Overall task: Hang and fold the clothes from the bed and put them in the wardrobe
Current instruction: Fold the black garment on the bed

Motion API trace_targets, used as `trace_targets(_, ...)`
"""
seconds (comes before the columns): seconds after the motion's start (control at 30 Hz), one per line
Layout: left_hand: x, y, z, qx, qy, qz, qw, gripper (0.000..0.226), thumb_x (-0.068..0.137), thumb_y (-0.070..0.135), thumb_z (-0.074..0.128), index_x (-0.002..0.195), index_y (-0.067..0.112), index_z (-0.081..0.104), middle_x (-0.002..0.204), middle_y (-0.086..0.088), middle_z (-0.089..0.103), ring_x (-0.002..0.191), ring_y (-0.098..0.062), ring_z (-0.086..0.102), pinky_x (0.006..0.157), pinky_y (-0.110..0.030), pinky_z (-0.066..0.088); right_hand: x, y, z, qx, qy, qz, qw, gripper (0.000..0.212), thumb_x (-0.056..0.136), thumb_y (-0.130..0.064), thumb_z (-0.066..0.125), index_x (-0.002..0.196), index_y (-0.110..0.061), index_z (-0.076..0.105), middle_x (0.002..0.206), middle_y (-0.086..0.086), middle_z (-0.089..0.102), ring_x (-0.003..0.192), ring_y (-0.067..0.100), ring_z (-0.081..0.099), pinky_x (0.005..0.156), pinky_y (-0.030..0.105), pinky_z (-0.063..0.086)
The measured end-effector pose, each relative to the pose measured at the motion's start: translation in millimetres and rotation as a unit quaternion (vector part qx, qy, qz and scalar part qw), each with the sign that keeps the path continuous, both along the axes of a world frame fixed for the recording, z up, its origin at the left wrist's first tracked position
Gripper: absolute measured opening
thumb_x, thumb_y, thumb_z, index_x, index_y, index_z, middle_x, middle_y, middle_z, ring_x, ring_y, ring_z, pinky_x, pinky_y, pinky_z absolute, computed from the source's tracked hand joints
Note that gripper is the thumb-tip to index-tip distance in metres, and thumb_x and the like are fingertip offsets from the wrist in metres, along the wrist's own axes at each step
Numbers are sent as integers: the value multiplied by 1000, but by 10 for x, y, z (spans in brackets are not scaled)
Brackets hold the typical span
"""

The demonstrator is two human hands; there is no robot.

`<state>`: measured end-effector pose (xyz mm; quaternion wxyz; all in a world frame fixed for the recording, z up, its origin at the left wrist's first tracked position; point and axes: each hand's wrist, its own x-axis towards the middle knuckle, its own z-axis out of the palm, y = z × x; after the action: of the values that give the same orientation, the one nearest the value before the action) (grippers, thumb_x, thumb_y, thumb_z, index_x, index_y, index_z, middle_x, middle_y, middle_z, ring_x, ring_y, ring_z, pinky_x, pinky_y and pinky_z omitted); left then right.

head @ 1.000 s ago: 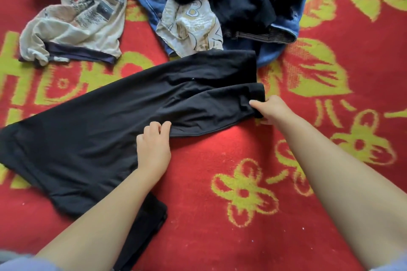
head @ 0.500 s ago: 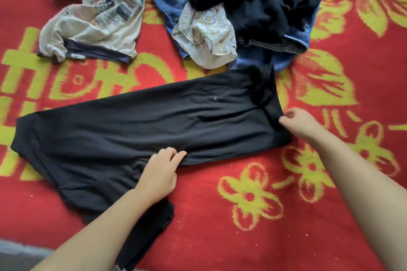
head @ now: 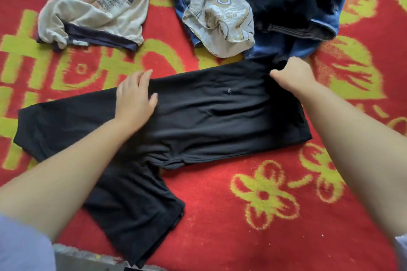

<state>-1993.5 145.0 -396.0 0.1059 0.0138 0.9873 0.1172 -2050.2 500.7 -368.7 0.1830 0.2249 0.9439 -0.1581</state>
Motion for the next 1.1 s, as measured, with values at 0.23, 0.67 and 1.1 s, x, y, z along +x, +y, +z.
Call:
trace_targets(0.23, -316, -277, -40, -29, 8, 68, 997, 20, 92, 17, 54, 108, 3, 57, 112, -22, 55, 109, -38, 47, 94, -46, 33, -138, 40, 206, 25, 163, -41, 985, 42, 90, -5, 36, 129, -12, 50, 130, 19, 48, 123, 37, 45, 100, 47, 35)
trace_targets(0.67, 2223, -592, 207, 119, -83, 520, 842, 66, 85, 15, 67, 141, 8, 33, 142, -20, 35, 128, -37, 35, 105, -43, 29, 2561, -1923, -92, -300, -203, 154, 919, 33, 93, -32, 58, 118, -10, 58, 116, 6, 67, 110, 22, 61, 88, 25, 40)
trace_targets(1.1, 2253, -923, 629, 572, -339, 623, 412, 31, 92, 32, 57, 95, 6, 73, 93, -11, 74, 77, -22, 73, 55, -31, 57, 2090, -2378, 246, -578, -367, -305, 662, 6, 93, -14, 58, 94, -13, 63, 72, 1, 72, 58, 11, 68, 47, 21, 53)
